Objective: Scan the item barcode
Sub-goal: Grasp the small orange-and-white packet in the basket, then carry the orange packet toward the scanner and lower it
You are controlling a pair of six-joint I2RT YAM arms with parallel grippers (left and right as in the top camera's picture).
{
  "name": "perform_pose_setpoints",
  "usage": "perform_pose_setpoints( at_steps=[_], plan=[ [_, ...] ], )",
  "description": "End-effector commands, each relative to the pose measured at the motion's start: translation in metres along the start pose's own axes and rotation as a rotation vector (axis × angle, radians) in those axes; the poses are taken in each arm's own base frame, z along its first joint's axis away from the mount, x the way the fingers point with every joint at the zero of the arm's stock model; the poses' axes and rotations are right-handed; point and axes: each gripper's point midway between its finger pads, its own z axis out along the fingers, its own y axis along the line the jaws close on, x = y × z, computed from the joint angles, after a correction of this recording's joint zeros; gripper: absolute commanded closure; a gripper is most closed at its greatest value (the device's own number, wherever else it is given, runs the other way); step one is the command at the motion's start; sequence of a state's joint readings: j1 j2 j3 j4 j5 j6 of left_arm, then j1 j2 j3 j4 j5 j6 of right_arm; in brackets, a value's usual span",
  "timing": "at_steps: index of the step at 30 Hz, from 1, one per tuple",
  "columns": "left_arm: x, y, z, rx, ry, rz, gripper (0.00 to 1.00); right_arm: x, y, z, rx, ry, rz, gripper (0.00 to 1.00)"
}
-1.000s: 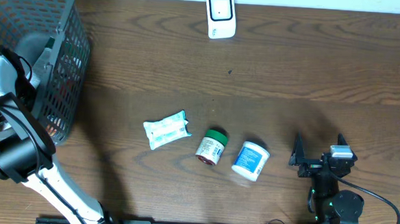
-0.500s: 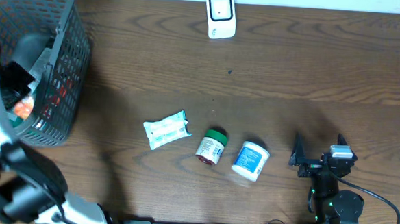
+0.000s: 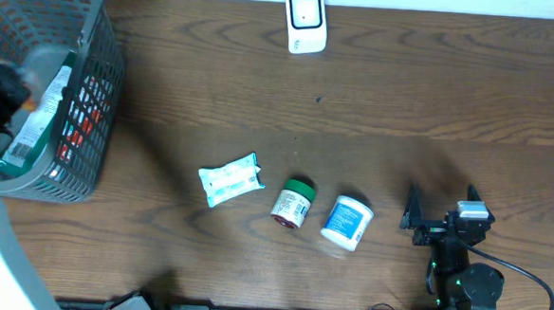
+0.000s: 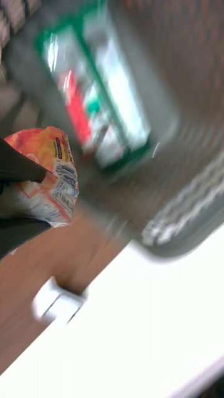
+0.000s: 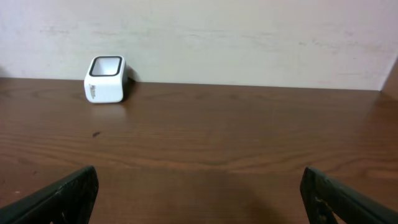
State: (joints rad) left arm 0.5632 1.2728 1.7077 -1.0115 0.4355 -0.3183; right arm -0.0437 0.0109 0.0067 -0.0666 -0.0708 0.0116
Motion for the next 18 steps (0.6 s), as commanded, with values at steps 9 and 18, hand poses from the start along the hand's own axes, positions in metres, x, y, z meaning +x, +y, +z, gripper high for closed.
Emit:
perform_pose_setpoints(
  at_steps=[9,18],
  plan=[
    [0.144,-0.146,0.019,0.605,0.565,0.273,0.93,0.0,-0.002,0.0,0.011,-0.001,0.01,0.01],
    [0.267,-0.184,0.07,0.638,0.96,0.396,0.93,0.0,-0.002,0.0,0.011,-0.001,0.01,0.01]
  ],
)
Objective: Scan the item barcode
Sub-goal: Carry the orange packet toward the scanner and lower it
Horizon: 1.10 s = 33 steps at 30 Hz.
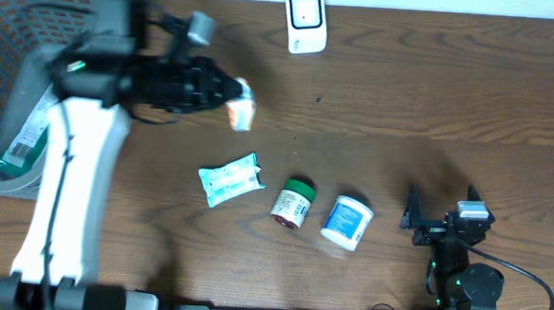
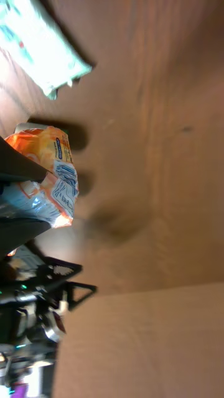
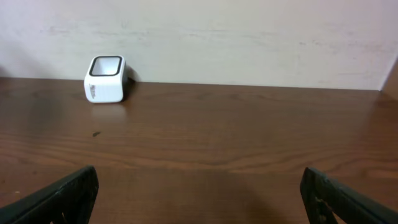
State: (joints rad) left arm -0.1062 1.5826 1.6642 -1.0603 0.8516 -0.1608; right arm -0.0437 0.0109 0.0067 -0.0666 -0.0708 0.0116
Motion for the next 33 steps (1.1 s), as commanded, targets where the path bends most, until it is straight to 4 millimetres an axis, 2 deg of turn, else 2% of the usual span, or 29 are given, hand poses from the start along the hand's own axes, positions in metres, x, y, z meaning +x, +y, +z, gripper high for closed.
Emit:
perform_pose_setpoints(
  at_steps=[1,4,8,10,14,15,19,24,29,33],
  plan=[
    [0.016,0.001,0.049,0.035,0.145,0.01,0.92,0.0,-0.002,0.0,0.011,-0.001,0.01,0.01],
    [0.026,0.008,0.094,0.043,0.243,0.016,0.93,0.0,-0.002,0.0,0.011,-0.001,0.01,0.01],
    [0.034,0.017,0.145,0.062,0.313,0.099,0.93,0.0,-0.002,0.0,0.011,-0.001,0.01,0.01],
    [0.037,0.021,0.163,0.064,0.333,0.133,0.93,0.0,-0.002,0.0,0.011,-0.001,0.01,0.01],
    [0.045,0.057,0.199,-0.098,0.359,0.211,0.93,0.0,-0.002,0.0,0.011,-0.001,0.01,0.01],
    [0.051,0.058,0.208,-0.101,0.381,0.28,0.93,0.0,-0.002,0.0,0.011,-0.001,0.01,0.01],
    [0.055,0.052,0.219,-0.09,0.387,0.374,0.92,0.0,-0.002,0.0,0.011,-0.001,0.01,0.01],
    [0.055,0.072,0.227,-0.28,0.375,0.467,0.92,0.0,-0.002,0.0,0.011,-0.001,0.01,0.01],
    [0.065,0.076,0.242,-0.394,0.385,0.552,0.9,0.0,-0.002,0.0,0.011,-0.001,0.01,0.01],
    [0.077,0.076,0.255,-0.394,0.413,0.573,0.9,0.0,-0.002,0.0,0.011,-0.001,0.01,0.01]
  ],
)
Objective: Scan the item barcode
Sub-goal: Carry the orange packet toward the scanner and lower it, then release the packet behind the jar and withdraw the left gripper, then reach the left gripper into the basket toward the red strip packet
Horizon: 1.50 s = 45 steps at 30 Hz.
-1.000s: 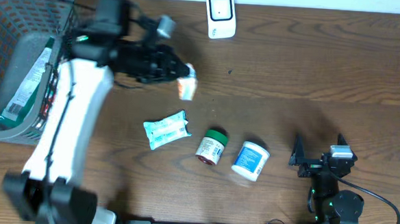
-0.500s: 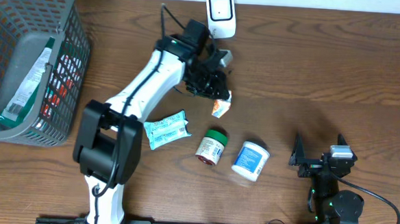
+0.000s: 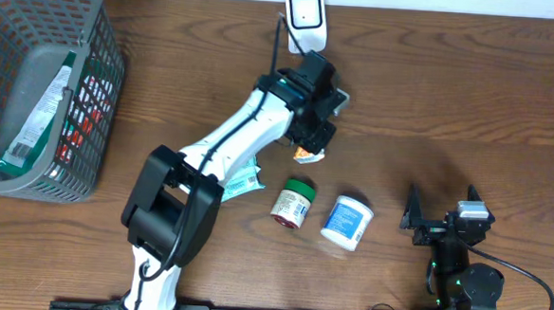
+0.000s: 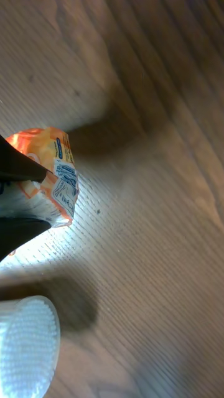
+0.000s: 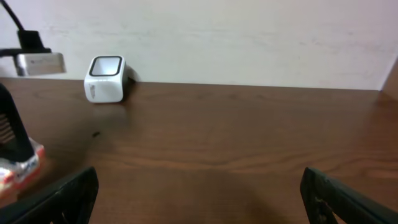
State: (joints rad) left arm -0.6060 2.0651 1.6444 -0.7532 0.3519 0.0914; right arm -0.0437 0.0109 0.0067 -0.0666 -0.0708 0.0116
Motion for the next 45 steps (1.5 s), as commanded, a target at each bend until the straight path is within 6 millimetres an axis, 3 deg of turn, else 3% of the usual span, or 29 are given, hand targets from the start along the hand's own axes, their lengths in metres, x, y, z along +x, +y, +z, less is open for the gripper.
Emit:
perform_pose_setpoints(
  at_steps=[1,2,4,6,7,9,13,18,19,22,23,24,25,27,30,31,34,35,36,38,42,45],
  plan=[
    [0.011,0.006,0.021,-0.065,0.05,0.034,0.9,0.0,-0.002,0.0,0.011,-0.001,0.01,0.01],
    [0.01,0.006,0.022,-0.075,0.047,0.04,0.87,0.0,-0.002,0.0,0.011,-0.001,0.01,0.01],
    [0.007,0.005,0.023,-0.076,0.036,0.044,0.56,0.0,-0.002,0.0,0.011,-0.001,0.01,0.01],
    [0.005,0.005,0.022,-0.076,0.028,0.036,0.49,0.0,-0.002,0.0,0.011,-0.001,0.01,0.01],
    [0.005,0.005,0.022,-0.077,0.028,0.036,0.39,0.0,-0.002,0.0,0.011,-0.001,0.01,0.01],
    [0.004,0.005,0.021,-0.078,0.023,0.032,0.31,0.0,-0.002,0.0,0.011,-0.001,0.01,0.01],
    [-0.01,0.001,0.002,-0.085,-0.026,0.027,0.29,0.0,-0.002,0.0,0.011,-0.001,0.01,0.01],
    [-0.047,0.007,-0.084,-0.239,-0.217,-0.039,0.27,0.0,-0.002,0.0,0.011,-0.001,0.01,0.01],
    [-0.055,0.014,-0.121,-0.31,-0.292,-0.078,0.26,0.0,-0.002,0.0,0.011,-0.001,0.01,0.01],
    [-0.058,0.032,-0.193,-0.42,-0.44,-0.149,0.23,0.0,-0.002,0.0,0.011,-0.001,0.01,0.01],
    [-0.054,0.045,-0.23,-0.474,-0.516,-0.197,0.23,0.0,-0.002,0.0,0.011,-0.001,0.01,0.01],
    [-0.052,0.05,-0.245,-0.493,-0.543,-0.212,0.23,0.0,-0.002,0.0,0.011,-0.001,0.01,0.01],
    [-0.044,0.065,-0.28,-0.545,-0.609,-0.26,0.23,0.0,-0.002,0.0,0.011,-0.001,0.01,0.01],
    [-0.029,0.087,-0.32,-0.607,-0.686,-0.348,0.23,0.0,-0.002,0.0,0.011,-0.001,0.01,0.01],
    [0.022,0.142,-0.401,-0.742,-0.818,-0.552,0.23,0.0,-0.002,0.0,0.011,-0.001,0.01,0.01],
    [0.033,0.152,-0.413,-0.766,-0.836,-0.595,0.23,0.0,-0.002,0.0,0.011,-0.001,0.01,0.01],
    [0.094,0.204,-0.454,-0.898,-0.86,-0.797,0.23,0.0,-0.002,0.0,0.011,-0.001,0.01,0.01],
    [0.108,0.217,-0.458,-0.926,-0.847,-0.842,0.23,0.0,-0.002,0.0,0.011,-0.001,0.01,0.01],
    [0.137,0.242,-0.46,-0.975,-0.804,-0.929,0.22,0.0,-0.002,0.0,0.011,-0.001,0.01,0.01],
    [0.163,0.265,-0.454,-1.004,-0.738,-1.008,0.22,0.0,-0.002,0.0,0.011,-0.001,0.01,0.01],
    [0.207,0.31,-0.428,-1.027,-0.553,-1.106,0.18,0.0,-0.002,0.0,0.011,-0.001,0.01,0.01],
    [0.226,0.331,-0.403,-1.005,-0.43,-1.12,0.18,0.0,-0.002,0.0,0.011,-0.001,0.01,0.01]
  ],
)
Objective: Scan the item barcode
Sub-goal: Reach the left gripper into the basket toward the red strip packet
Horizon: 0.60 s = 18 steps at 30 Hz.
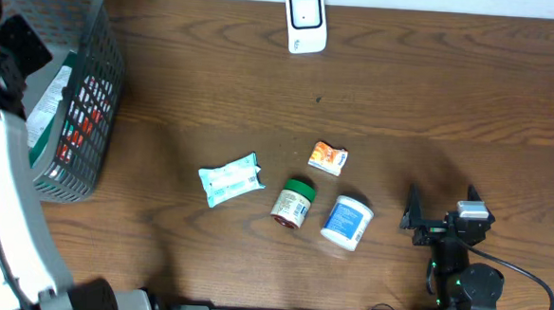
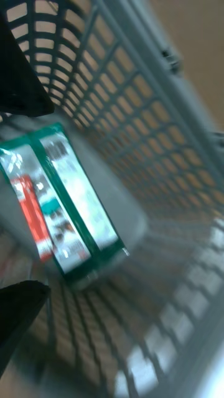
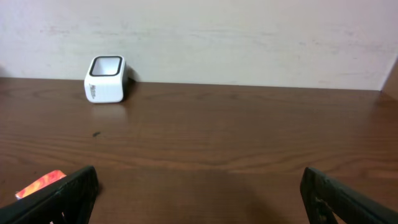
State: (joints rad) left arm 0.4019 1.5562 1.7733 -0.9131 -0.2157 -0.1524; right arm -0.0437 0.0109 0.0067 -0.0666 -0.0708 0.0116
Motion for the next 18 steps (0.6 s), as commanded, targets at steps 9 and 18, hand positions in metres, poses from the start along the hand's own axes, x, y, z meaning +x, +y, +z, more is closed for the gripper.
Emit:
perform_pose_setpoints(
  at_steps=[9,18],
  plan=[
    [0.118,-0.027,0.113,0.185,0.53,0.244,0.2,0.0,-0.002,0.0,0.011,-0.001,0.01,0.01],
    [0.192,-0.027,0.163,0.17,0.794,0.277,0.25,0.0,-0.002,0.0,0.011,-0.001,0.01,0.01]
  ],
)
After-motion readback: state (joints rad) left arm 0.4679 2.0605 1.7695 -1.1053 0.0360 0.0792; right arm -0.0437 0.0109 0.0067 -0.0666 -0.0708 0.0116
